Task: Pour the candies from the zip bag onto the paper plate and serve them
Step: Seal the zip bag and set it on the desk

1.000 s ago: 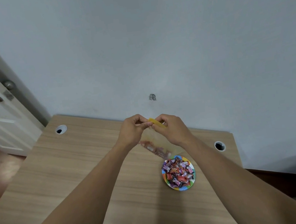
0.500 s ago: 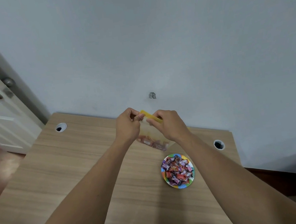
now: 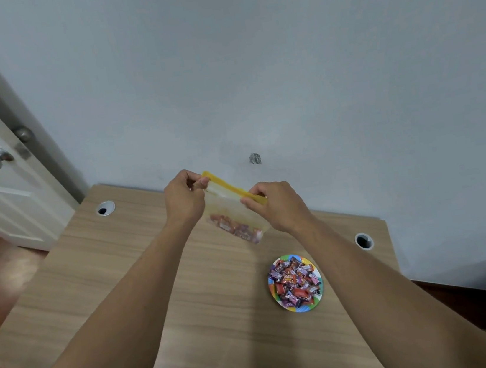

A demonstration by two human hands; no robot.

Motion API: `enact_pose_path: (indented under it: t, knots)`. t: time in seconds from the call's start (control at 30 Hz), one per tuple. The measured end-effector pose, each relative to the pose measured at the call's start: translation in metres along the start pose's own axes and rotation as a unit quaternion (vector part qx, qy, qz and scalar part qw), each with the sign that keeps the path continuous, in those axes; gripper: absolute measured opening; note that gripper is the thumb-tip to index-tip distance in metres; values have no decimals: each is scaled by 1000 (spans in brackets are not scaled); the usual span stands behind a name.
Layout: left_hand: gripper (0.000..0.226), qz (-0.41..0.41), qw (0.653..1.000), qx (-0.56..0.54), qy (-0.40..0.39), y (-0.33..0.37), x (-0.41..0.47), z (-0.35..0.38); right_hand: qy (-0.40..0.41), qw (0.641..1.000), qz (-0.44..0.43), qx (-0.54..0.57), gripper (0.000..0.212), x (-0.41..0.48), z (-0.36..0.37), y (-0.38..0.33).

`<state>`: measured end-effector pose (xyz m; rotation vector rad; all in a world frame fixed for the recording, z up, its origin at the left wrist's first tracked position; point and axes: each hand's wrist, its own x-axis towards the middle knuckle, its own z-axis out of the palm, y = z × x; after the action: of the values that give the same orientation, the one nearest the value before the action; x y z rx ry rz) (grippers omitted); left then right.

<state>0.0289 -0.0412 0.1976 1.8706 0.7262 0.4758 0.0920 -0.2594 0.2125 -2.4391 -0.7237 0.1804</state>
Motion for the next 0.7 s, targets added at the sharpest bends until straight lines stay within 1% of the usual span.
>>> enact_pose_path:
  t: [0.13, 0.5, 0.7]
  knots:
    - [15, -21, 1000, -14, 16, -9, 8, -15, -10, 1000, 3, -3, 31, -5, 2, 5]
    - [19, -60, 998, -25, 20, -31, 12, -34, -43, 999, 14, -10, 32, -12, 11, 11]
    - [16, -71, 997, -10, 13, -47, 11, -35, -60, 997, 13, -38, 36, -14, 13, 18]
